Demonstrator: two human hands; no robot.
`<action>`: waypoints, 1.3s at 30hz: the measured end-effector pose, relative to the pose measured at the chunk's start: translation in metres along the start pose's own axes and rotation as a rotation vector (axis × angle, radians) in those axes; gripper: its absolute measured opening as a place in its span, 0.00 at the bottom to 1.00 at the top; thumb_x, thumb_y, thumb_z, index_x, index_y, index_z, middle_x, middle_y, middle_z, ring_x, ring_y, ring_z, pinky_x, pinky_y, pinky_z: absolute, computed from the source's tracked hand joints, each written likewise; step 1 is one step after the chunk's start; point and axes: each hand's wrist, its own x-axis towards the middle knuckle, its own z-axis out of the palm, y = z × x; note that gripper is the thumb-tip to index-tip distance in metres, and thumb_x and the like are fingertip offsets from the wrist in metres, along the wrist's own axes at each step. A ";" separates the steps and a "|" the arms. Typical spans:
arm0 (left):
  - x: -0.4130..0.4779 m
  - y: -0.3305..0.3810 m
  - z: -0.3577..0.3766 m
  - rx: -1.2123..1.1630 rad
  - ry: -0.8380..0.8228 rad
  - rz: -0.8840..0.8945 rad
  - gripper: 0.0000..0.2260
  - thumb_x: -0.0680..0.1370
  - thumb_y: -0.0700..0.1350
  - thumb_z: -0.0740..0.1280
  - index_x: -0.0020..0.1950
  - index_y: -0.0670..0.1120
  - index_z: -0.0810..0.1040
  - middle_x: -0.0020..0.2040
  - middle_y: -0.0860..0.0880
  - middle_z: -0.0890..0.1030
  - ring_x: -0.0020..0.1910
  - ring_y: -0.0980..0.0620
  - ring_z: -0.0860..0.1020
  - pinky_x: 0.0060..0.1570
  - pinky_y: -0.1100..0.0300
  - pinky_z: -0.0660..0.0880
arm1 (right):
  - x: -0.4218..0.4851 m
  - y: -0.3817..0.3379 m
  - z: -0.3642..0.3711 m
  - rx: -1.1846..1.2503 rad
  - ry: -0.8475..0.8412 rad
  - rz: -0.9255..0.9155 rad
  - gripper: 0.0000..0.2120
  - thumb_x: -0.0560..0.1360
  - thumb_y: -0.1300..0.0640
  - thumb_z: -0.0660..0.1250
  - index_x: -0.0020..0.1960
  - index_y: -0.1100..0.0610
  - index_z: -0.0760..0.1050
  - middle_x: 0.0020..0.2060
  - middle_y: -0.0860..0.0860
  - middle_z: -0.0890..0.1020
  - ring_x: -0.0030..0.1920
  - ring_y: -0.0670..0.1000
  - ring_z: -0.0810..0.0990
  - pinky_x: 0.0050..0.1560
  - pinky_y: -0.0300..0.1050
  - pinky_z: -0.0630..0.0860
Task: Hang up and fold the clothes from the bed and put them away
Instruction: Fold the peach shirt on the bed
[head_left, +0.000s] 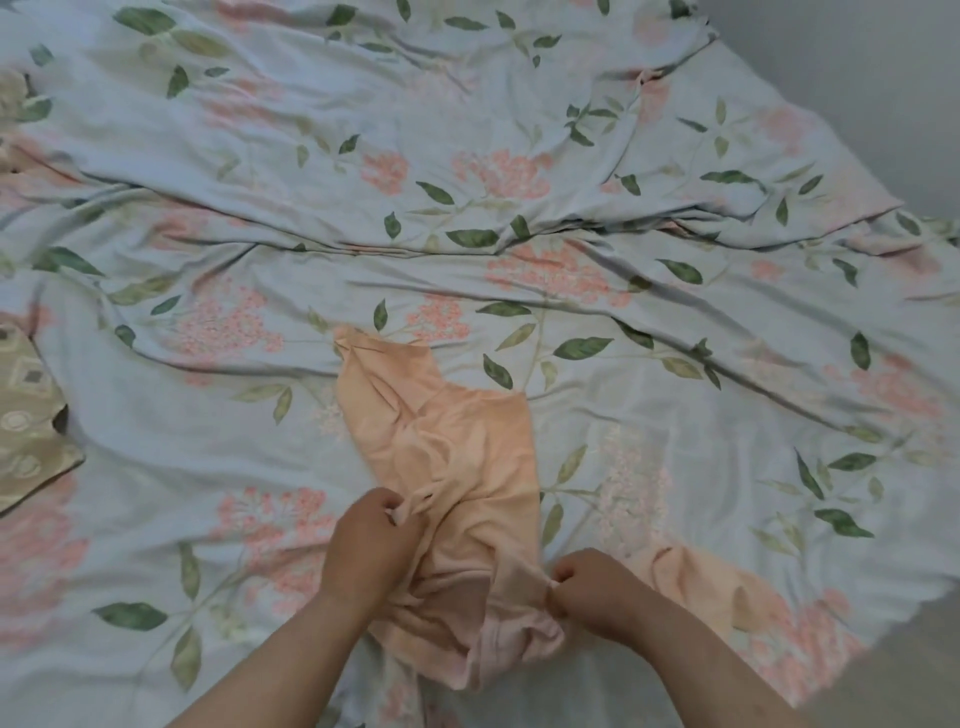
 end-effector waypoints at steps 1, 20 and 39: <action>-0.002 0.006 0.006 -0.023 0.012 0.024 0.08 0.74 0.50 0.71 0.44 0.53 0.72 0.39 0.56 0.77 0.42 0.50 0.78 0.38 0.60 0.72 | 0.000 -0.002 -0.005 0.011 0.045 -0.001 0.12 0.70 0.59 0.64 0.29 0.53 0.66 0.27 0.49 0.70 0.31 0.48 0.68 0.31 0.44 0.61; 0.060 0.046 0.005 0.389 0.029 0.473 0.27 0.75 0.49 0.69 0.72 0.43 0.69 0.71 0.42 0.70 0.68 0.40 0.69 0.66 0.47 0.67 | 0.000 0.038 -0.053 0.535 0.398 0.255 0.11 0.80 0.56 0.58 0.56 0.56 0.77 0.49 0.54 0.81 0.49 0.55 0.80 0.48 0.47 0.74; 0.111 0.132 -0.033 -0.549 -0.128 0.006 0.07 0.82 0.40 0.62 0.58 0.41 0.76 0.53 0.41 0.77 0.51 0.44 0.75 0.49 0.49 0.73 | -0.018 0.081 -0.115 1.266 0.594 0.204 0.09 0.82 0.51 0.65 0.52 0.56 0.80 0.44 0.56 0.87 0.45 0.57 0.85 0.44 0.50 0.80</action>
